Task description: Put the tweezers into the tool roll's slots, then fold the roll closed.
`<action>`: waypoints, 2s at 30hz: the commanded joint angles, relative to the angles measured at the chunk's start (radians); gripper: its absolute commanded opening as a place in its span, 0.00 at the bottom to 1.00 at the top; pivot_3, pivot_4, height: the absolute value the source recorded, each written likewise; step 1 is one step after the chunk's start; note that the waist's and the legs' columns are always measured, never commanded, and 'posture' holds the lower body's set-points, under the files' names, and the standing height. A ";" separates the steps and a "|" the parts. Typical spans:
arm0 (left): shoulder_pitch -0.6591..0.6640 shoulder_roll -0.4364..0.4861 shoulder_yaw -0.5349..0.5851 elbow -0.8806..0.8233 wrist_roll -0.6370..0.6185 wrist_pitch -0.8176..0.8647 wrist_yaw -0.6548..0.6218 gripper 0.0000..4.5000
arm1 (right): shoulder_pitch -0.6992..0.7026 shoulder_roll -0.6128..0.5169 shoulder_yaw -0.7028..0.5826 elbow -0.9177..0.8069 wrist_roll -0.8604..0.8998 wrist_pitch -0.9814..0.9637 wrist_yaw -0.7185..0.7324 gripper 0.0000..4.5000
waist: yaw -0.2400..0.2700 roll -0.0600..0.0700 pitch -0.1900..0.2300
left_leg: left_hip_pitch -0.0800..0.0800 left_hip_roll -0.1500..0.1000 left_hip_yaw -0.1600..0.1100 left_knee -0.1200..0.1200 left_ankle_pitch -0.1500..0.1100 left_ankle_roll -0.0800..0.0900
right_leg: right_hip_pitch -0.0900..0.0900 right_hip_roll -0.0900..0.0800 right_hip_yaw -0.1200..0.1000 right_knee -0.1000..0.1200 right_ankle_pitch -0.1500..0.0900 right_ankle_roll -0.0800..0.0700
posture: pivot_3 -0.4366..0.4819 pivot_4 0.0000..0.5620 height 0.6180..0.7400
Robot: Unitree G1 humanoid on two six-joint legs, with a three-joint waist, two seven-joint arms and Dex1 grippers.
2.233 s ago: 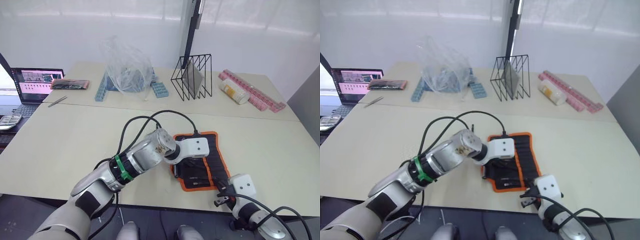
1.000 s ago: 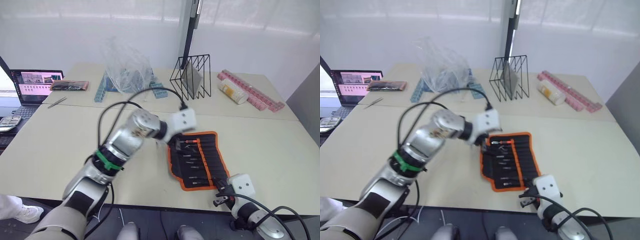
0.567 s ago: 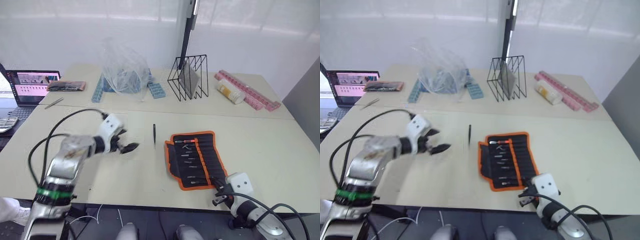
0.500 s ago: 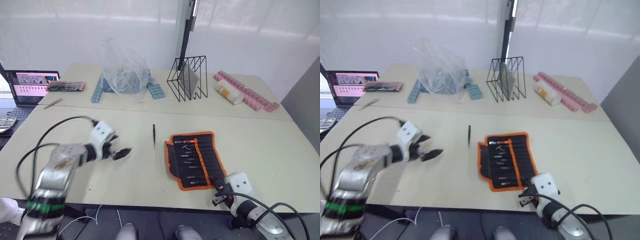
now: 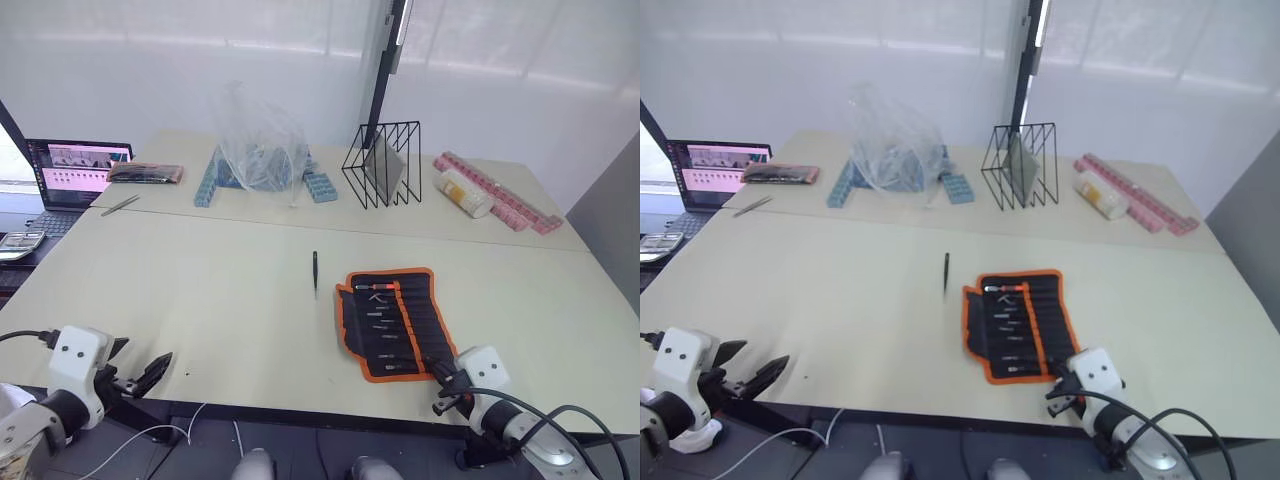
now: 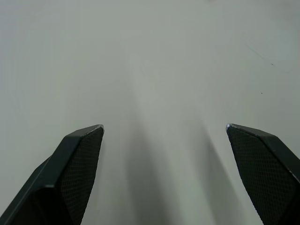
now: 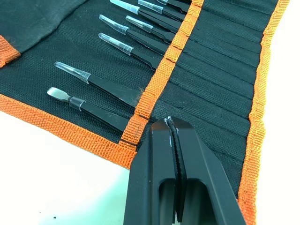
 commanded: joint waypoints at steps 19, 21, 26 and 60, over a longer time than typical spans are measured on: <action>-0.309 -0.059 -0.500 -0.014 0.061 0.046 0.238 0.98 | -0.038 0.013 0.039 0.120 -0.024 0.072 -0.001 0.00 | -0.016 -0.001 -0.001 | 0.004 -0.001 0.002 -0.001 0.000 0.000 | 0.001 0.003 0.002 0.001 0.002 0.000 | 0.48 0.27 0.71; -0.352 -0.092 -0.563 0.013 0.084 0.047 0.272 0.98 | -0.040 0.012 0.039 0.119 -0.026 0.073 -0.002 0.00 | -0.024 -0.001 -0.001 | 0.004 -0.001 0.002 -0.001 0.000 0.000 | 0.006 0.003 0.002 0.001 0.002 0.000 | 0.48 0.27 0.71; -0.433 -0.155 -0.668 0.080 0.132 0.029 0.329 0.98 | -0.041 0.012 0.035 0.117 -0.026 0.073 -0.005 0.00 | -0.031 -0.001 -0.001 | 0.005 -0.001 0.001 -0.001 0.000 0.000 | 0.008 0.005 0.001 0.001 0.002 0.000 | 0.48 0.27 0.71; -0.806 -0.463 -0.764 0.712 0.311 -0.121 0.540 0.21 | -0.006 0.009 0.010 0.035 -0.017 0.110 -0.040 0.00 | -0.004 0.002 -0.006 | 0.006 -0.005 0.000 -0.001 0.000 0.000 | 0.014 0.004 0.001 -0.006 0.002 0.006 | 0.48 0.27 0.71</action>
